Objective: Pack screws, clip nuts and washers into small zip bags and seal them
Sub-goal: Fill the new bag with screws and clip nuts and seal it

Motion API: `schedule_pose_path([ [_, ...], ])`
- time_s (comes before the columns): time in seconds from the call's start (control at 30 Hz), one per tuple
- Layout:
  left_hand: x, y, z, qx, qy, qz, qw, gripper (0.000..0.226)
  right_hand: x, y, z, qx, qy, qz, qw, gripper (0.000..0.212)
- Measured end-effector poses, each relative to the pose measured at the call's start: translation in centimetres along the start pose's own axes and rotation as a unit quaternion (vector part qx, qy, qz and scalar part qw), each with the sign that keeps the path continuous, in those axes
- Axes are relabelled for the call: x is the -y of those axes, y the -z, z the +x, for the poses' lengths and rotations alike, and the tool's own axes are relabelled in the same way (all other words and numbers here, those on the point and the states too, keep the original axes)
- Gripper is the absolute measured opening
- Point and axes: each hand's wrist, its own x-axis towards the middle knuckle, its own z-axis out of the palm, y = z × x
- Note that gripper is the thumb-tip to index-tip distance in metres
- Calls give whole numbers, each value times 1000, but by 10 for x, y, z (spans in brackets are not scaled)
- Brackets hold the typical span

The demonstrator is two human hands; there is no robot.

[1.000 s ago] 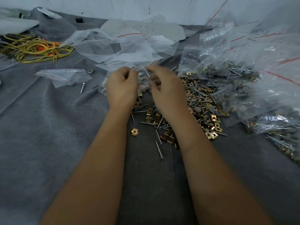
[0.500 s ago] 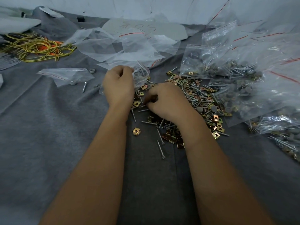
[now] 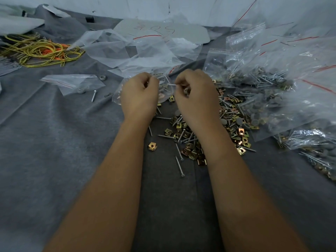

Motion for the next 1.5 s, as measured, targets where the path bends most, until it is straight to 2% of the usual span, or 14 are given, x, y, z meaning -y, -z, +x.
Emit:
schedule_pose_path([
  [0.1, -2, 1, -2, 16, -15, -17, 1000, 32, 1, -5, -1, 44, 39, 13, 998, 24],
  [0.17, -3, 3, -1, -5, -3, -22, 1000, 35, 2, -7, -2, 49, 37, 19, 998, 35],
  [0.3, -1, 6, 4, -57, 51, -56, 996, 23, 0, -5, -2, 42, 0, 10, 999, 17],
  [0.37, -1, 6, 5, -64, 53, -54, 995, 23, -2, -4, -2, 101, 10, -39, 994, 12],
  [0.47, -1, 6, 4, -61, 49, -54, 995, 24, -3, -7, -4, 239, 26, -141, 961, 25],
  [0.53, 0, 5, 5, -57, 49, -57, 996, 25, -4, -9, -4, 278, 17, -162, 946, 30],
  [0.77, 0, 4, 5, -48, 51, -58, 996, 26, -3, -8, -4, 259, 14, -157, 953, 8],
  [0.83, 0, 4, 4, -49, 56, -53, 996, 25, -4, -9, -4, 243, 24, -173, 954, 13],
  [0.93, 0, 5, 4, -45, 57, -49, 996, 23, -3, -7, -6, 149, -2, -142, 979, 10],
  [1.03, 1, 5, 2, -34, 34, -32, 998, 33, -2, -3, -5, 47, -53, -92, 993, 5],
  [1.13, 1, 3, 0, -11, 8, 4, 1000, 29, 0, -1, -3, -9, -28, -35, 999, 3],
  [1.27, 0, 3, -1, 2, 4, -4, 1000, 27, 1, -4, -3, 14, 42, -14, 999, 17],
  [1.37, -1, 5, 0, -9, 18, -24, 1000, 27, 4, -8, -4, 10, 42, -4, 999, 35],
  [1.5, -1, 7, 5, -50, 69, -68, 994, 25, 0, -9, -4, 17, -5, -30, 999, 22],
])
